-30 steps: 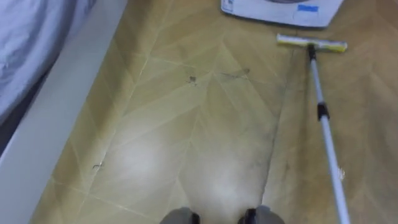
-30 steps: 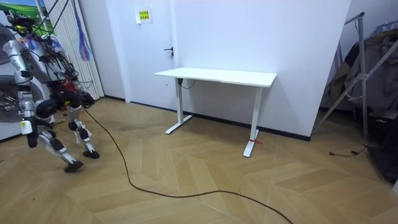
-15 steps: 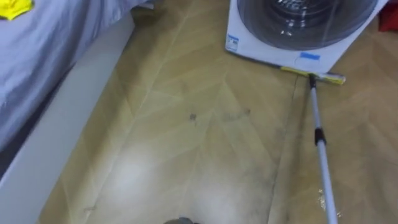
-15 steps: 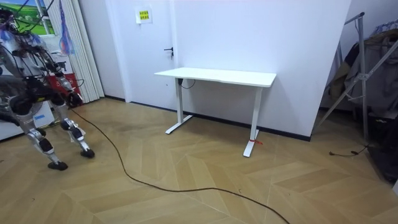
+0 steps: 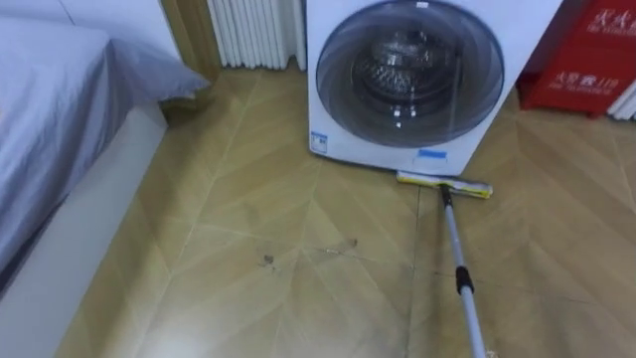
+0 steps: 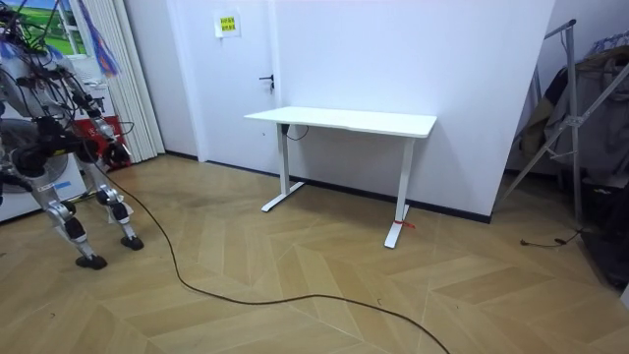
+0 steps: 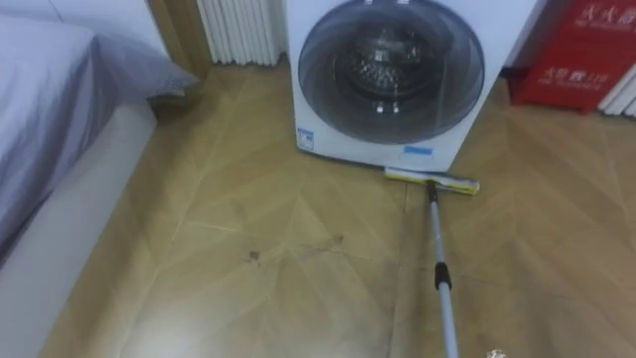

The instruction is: Mop floor

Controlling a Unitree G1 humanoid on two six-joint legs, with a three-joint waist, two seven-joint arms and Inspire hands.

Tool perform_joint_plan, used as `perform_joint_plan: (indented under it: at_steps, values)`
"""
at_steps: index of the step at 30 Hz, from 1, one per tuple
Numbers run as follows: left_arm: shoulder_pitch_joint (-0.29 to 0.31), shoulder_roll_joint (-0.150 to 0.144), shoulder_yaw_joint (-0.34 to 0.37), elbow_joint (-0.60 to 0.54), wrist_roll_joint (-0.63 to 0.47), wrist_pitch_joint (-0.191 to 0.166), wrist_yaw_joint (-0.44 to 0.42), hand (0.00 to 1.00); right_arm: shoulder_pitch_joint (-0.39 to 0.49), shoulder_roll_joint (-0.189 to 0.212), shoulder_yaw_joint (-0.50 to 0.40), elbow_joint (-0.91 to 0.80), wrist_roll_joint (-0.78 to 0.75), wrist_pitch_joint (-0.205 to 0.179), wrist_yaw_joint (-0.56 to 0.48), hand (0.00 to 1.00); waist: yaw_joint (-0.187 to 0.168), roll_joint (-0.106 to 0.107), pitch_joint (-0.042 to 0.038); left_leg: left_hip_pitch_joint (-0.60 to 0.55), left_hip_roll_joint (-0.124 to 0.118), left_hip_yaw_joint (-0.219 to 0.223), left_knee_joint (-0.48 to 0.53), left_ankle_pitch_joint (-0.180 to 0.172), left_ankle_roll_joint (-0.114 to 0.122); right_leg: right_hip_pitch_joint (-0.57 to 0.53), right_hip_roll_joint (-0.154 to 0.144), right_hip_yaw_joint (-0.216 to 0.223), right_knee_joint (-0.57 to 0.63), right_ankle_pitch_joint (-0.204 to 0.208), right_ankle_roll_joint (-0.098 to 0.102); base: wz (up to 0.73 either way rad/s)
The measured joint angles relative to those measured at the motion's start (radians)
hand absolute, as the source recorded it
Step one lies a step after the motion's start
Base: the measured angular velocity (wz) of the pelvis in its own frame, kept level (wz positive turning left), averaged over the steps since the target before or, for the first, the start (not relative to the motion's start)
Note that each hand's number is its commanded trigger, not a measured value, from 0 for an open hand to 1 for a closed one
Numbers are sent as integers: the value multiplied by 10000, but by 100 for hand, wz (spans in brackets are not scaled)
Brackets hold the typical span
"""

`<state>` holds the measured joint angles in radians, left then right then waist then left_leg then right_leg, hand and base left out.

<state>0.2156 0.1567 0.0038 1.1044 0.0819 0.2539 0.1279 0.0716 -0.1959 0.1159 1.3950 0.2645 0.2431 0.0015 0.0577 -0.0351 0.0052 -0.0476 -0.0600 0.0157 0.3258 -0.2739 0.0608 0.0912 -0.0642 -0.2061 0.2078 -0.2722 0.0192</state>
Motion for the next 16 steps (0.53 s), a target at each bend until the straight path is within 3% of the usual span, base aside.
perform_joint_plan:
  at_steps: [5,10,16]
  values:
    - [-26,-225,336,-75,10,152,4,0,42,12,-8,-165,-89,199,15,100,-5,50,26,225,10,0,-27,-1,1,244,8,-32,-32,12,14,0]
    - [-5,-326,334,-75,8,532,-24,0,106,18,-10,-221,-382,441,23,100,-12,100,52,545,130,-111,-75,-10,-8,601,72,-106,-14,72,-25,1]
    - [75,-325,334,-154,225,519,-88,0,332,16,-10,-388,-870,587,243,100,-26,186,26,691,126,-205,13,17,-49,706,82,-157,173,74,-29,1]
